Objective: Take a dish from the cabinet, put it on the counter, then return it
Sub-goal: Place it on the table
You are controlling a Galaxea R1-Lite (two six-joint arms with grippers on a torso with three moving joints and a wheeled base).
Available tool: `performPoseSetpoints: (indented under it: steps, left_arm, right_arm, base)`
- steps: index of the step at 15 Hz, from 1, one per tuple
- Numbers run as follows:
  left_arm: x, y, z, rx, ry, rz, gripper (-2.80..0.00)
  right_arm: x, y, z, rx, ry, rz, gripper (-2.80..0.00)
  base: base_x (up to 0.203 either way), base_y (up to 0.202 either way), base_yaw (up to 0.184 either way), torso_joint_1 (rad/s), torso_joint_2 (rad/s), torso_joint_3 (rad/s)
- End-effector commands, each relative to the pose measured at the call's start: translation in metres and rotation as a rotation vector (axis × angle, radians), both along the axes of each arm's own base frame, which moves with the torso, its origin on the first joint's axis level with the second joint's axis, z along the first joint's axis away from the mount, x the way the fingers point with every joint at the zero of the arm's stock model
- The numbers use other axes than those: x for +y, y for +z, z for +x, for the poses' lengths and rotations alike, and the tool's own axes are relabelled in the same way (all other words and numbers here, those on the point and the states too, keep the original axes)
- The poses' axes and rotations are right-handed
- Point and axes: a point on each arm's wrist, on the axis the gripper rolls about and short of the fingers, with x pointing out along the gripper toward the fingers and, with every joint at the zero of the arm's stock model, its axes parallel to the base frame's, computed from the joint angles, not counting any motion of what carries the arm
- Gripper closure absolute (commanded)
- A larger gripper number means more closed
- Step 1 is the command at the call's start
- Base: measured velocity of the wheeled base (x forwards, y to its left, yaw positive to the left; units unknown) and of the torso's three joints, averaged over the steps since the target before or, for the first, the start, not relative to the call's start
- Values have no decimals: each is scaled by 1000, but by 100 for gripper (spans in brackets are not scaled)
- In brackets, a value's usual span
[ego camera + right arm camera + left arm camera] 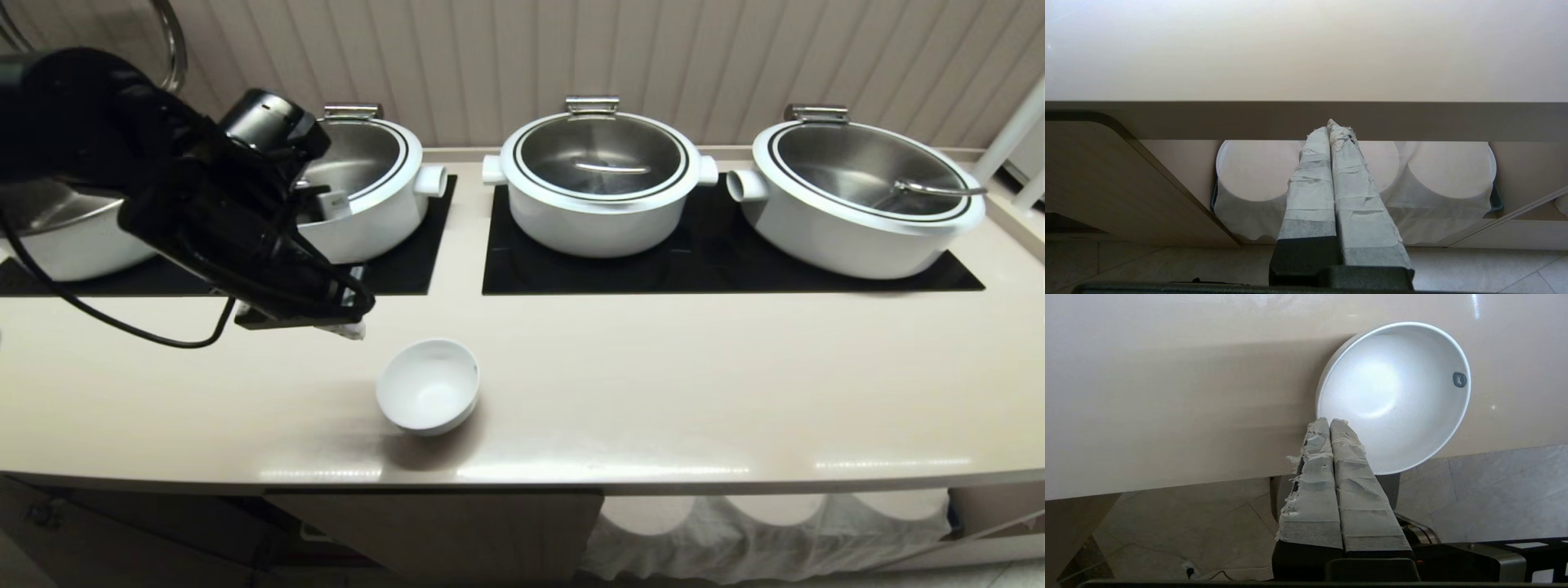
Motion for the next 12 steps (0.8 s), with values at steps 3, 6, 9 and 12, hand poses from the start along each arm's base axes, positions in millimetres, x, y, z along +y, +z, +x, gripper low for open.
performPoseSetpoints:
  steps: [3,6,9,12]
  left_arm:
    - [-11,-8,2,34,38,-6,0]
    - [-15,-8,-4,58,52,-12,0]
    - [-15,-10,-3,61,64,8,0]
    - [-15,-11,-2,63,71,13,0]
  right_arm:
    - [0,0,0,0,0,1,0]
    - [0,0,0,-1,0,1,0]
    - [0,0,0,0,1,1,0]
    - [0,0,0,0,1,0,0]
  base:
    - [0,0,0,0,0,0]
    - [0,0,0,0,0,0]
    - [0,0,0,0,0,0]
    - [0,0,0,0,0,0]
